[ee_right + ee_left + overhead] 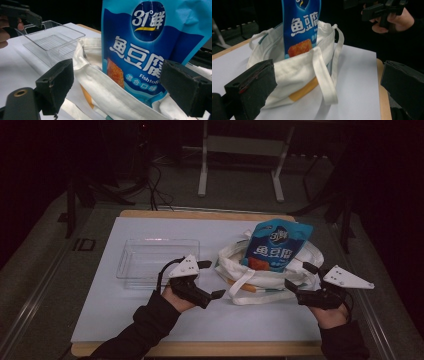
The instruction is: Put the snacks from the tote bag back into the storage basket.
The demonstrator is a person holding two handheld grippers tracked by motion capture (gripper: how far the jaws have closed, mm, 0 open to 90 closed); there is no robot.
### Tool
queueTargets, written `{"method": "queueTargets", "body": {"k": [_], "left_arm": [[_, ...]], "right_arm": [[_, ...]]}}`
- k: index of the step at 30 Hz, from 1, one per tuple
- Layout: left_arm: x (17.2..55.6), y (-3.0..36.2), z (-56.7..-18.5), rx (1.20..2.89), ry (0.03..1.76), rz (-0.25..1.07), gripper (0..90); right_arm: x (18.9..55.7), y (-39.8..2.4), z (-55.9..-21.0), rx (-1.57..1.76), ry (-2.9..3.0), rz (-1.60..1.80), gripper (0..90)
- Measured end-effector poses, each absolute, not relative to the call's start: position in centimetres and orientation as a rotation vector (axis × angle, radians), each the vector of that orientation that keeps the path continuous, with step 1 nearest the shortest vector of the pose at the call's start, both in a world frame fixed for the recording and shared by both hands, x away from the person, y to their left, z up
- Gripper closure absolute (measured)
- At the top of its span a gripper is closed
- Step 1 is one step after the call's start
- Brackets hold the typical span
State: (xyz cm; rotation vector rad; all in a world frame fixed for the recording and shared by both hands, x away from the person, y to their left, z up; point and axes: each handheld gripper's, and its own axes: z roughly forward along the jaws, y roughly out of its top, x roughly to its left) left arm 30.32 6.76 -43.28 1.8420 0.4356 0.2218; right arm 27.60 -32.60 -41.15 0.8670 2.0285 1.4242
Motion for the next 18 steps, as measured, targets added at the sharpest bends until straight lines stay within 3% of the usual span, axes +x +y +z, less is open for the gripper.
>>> {"method": "queueTargets", "body": {"k": [18], "left_arm": [[34.7,2.2,-42.0,1.879,0.353,0.220,0.0]], "right_arm": [[29.8,-33.7,-40.3,0.856,1.992,1.404,12.0]]}}
